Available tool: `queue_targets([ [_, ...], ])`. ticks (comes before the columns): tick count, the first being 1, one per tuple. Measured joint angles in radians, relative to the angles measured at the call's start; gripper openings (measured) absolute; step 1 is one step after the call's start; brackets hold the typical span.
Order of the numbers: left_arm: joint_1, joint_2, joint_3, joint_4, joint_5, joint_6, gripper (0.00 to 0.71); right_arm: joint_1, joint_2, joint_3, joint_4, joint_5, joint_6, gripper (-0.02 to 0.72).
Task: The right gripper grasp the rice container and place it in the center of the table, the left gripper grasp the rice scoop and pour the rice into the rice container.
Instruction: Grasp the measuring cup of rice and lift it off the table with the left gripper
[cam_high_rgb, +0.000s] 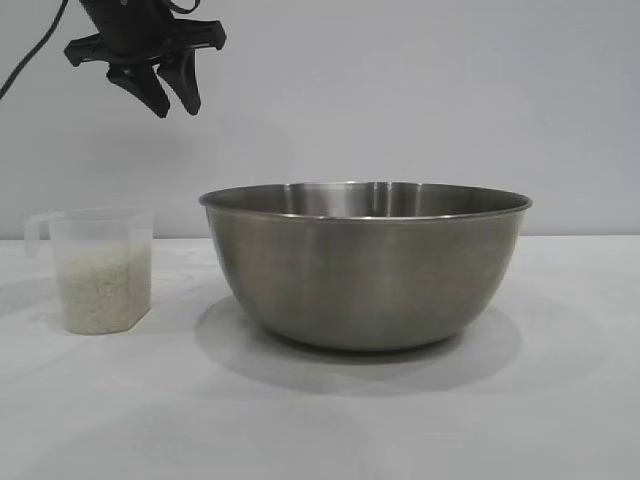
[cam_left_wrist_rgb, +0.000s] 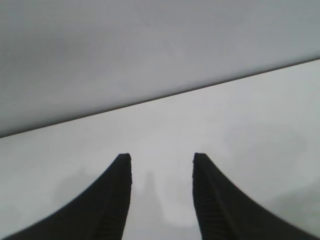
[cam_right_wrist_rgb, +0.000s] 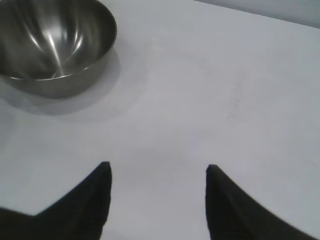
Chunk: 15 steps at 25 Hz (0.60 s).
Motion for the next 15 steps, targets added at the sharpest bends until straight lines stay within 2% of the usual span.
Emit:
queue_targets([
  [3, 0.000, -0.016, 0.000, 0.004, 0.001, 0.000, 0.255, 0.000, -0.034, 0.012, -0.080, -0.007, 0.116, 0.395],
  [5, 0.000, -0.031, 0.000, 0.004, -0.001, 0.000, 0.255, 0.000, -0.037, 0.014, -0.124, -0.007, 0.163, 0.395],
  [15, 0.000, -0.047, 0.003, 0.011, -0.014, 0.000, 0.255, 0.000, -0.037, 0.014, -0.140, -0.009, 0.188, 0.395],
])
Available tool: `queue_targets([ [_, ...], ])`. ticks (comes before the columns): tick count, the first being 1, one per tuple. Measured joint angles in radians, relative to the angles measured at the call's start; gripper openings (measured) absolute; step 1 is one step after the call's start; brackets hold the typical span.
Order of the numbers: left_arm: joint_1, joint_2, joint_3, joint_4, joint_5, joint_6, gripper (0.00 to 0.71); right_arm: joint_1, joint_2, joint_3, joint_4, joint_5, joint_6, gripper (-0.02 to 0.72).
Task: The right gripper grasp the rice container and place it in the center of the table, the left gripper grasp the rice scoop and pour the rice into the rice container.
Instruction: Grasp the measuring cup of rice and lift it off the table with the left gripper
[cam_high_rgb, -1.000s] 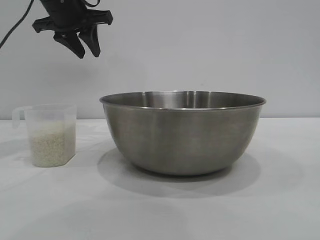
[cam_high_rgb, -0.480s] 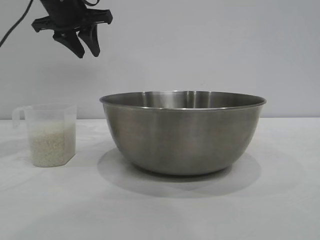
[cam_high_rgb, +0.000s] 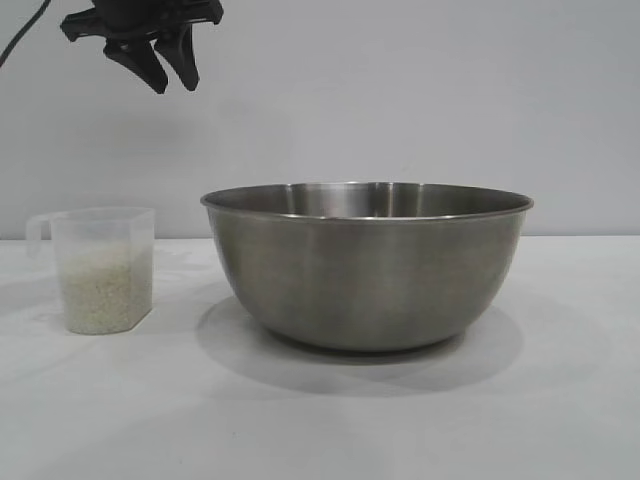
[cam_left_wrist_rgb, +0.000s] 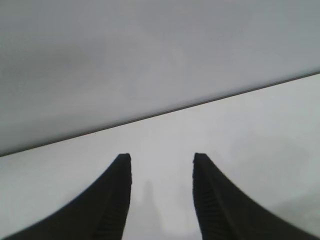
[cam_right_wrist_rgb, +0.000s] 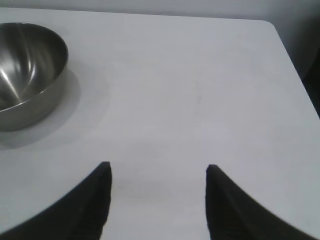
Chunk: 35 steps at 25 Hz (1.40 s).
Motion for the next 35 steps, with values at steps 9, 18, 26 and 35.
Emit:
queue_targets([
  [9, -0.021, -0.338, 0.454, -0.002, -0.448, 0.170, 0.255, 0.000, 0.000, 0.000, 0.000, 0.000, 0.000, 0.395],
  [18, -0.020, -0.612, 1.096, 0.098, -1.025, 0.193, 0.255, 0.000, 0.000, 0.000, 0.000, -0.001, 0.000, 0.395],
  [26, -0.020, -0.616, 1.425, 0.124, -1.307, 0.187, 0.255, 0.000, 0.000, 0.000, 0.000, -0.001, 0.000, 0.395],
  [35, -0.020, -0.487, 1.494, 0.126, -1.375, 0.073, 0.255, 0.000, 0.000, 0.000, 0.002, -0.001, 0.000, 0.395],
])
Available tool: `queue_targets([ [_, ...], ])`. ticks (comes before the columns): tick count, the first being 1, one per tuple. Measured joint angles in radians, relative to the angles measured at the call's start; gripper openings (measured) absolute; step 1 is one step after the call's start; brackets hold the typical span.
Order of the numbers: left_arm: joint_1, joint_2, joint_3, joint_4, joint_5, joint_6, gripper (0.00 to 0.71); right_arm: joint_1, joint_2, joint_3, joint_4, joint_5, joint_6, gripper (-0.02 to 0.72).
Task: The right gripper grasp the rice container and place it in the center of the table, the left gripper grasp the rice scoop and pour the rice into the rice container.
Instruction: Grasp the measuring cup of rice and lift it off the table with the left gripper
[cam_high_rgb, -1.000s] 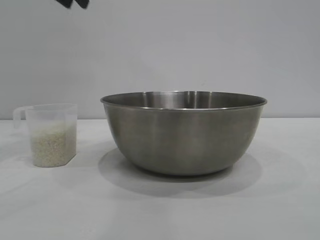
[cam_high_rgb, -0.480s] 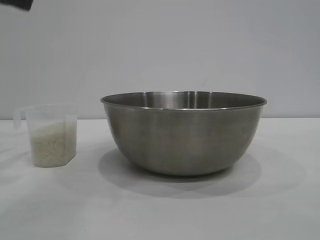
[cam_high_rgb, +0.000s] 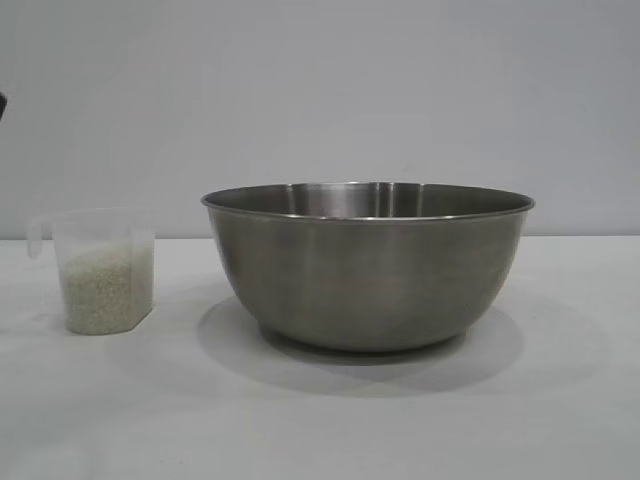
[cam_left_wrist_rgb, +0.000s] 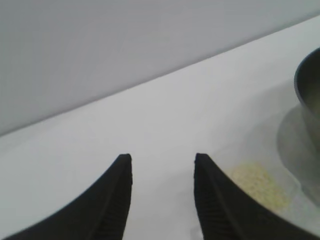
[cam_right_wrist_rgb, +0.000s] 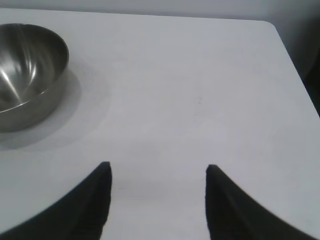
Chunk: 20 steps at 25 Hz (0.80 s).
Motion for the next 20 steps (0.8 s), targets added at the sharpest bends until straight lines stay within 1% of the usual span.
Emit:
queue_targets([
  [3, 0.000, 0.096, 0.018, 0.014, -0.085, -0.028, 0.255, 0.000, 0.000, 0.000, 0.002, -0.001, 0.000, 0.395],
  [6, 0.000, 0.223, 0.023, 0.049, -0.167, -0.032, 0.255, 0.000, 0.000, 0.000, 0.002, -0.001, 0.000, 0.395],
  [9, 0.000, 0.346, 0.020, 0.076, -0.179, -0.032, 0.255, 0.000, 0.000, 0.000, 0.004, -0.001, 0.000, 0.395],
  [11, 0.000, 0.404, 0.017, 0.077, -0.179, -0.032, 0.255, 0.000, 0.000, 0.000, 0.004, -0.001, 0.000, 0.395],
  [13, 0.000, 0.440, 0.014, 0.074, -0.179, -0.032, 0.255, 0.000, 0.000, 0.000, 0.004, -0.001, 0.000, 0.395],
  [20, 0.000, 0.450, -0.027, 0.012, -0.185, -0.032, 0.255, 0.000, 0.000, 0.000, 0.004, -0.001, 0.000, 0.395],
])
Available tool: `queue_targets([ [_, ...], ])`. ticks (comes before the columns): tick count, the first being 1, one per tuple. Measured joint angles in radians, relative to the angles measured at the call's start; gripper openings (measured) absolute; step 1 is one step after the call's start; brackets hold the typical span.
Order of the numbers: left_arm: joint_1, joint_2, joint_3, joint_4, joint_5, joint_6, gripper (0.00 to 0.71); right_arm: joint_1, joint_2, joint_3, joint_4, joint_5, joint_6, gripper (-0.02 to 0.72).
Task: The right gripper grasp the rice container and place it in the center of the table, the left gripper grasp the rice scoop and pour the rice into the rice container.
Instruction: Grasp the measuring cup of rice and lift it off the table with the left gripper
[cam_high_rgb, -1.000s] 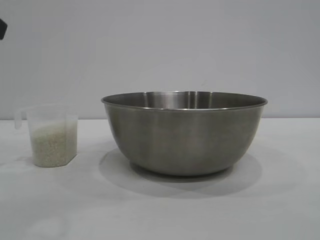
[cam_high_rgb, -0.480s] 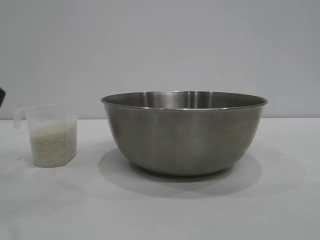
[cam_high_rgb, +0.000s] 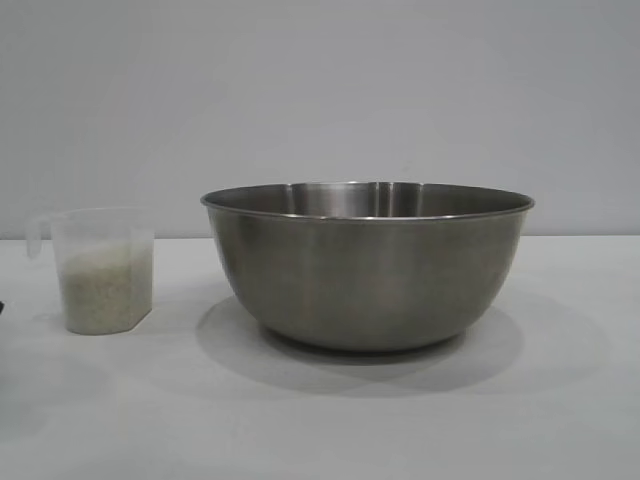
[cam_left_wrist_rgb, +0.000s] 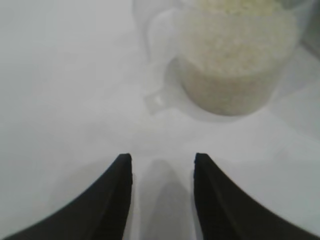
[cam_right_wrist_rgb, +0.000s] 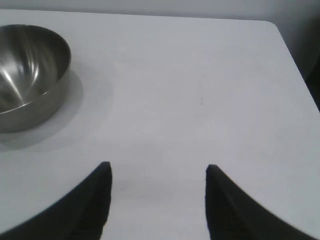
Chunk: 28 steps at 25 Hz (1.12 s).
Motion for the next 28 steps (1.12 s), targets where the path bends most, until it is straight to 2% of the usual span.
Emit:
queue_targets([
  [27, 0.000, 0.083, -0.182, -0.011, -0.010, -0.001, 0.255, 0.000, 0.000, 0.000, 0.000, 0.000, 0.000, 0.395],
  [28, 0.000, 0.090, -0.190, -0.009, -0.010, -0.001, 0.207, 0.000, 0.000, 0.000, 0.000, 0.000, 0.000, 0.395],
])
